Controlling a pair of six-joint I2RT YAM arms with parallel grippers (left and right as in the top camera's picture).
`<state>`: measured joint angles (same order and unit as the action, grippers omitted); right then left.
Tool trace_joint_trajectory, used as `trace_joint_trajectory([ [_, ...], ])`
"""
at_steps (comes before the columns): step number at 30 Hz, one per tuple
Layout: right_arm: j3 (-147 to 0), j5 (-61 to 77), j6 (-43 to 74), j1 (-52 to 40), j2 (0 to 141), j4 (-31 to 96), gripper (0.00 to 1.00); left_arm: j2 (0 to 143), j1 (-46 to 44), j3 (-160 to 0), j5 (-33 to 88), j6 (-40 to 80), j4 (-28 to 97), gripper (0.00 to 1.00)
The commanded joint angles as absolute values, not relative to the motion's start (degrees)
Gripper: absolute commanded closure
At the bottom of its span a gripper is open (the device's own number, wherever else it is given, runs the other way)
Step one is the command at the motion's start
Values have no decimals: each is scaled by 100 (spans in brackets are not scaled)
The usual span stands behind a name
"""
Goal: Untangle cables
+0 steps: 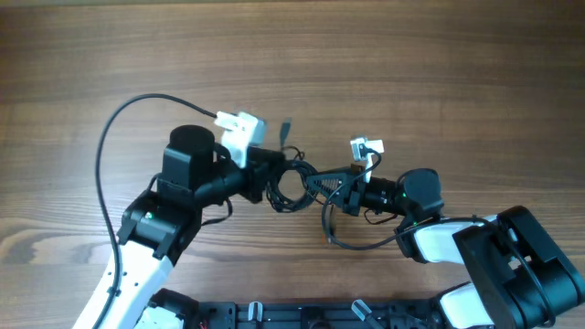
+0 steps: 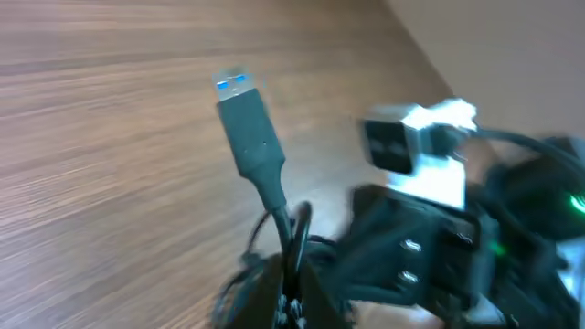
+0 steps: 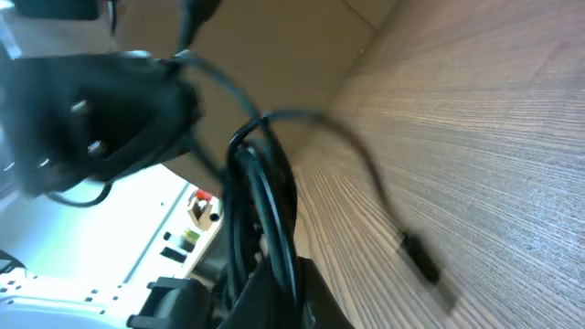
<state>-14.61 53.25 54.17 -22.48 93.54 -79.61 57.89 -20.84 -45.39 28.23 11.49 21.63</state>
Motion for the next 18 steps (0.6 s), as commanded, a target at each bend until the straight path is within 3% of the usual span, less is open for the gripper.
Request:
trace_joint_trajectory([
  [1,-1533,5251,5422,-2265,9430,-7874,96,5741,-1409,-4587,1415,2394,2147,96],
  [8,-1533,5229,5400,-2265,9430,-7634,96,5743,115,-4587,993,4283,2641,94],
  [11,-1533,5227,5395,-2265,9430,-7592,96,5743,248,-4587,998,4313,2965,59],
  [12,-1533,5227,5389,-2265,9430,-7594,96,5743,242,-4587,1100,4298,3083,42],
  [14,-1533,5234,5218,-2265,9430,-7594,96,5747,237,-4587,1785,3699,3061,22],
  [16,-1533,5317,5000,-2265,9430,-7592,96,5754,235,-4587,2939,2652,2893,11],
  [18,-1533,5561,4598,-2265,9430,-7535,96,5754,235,-4587,4049,1717,2762,6],
])
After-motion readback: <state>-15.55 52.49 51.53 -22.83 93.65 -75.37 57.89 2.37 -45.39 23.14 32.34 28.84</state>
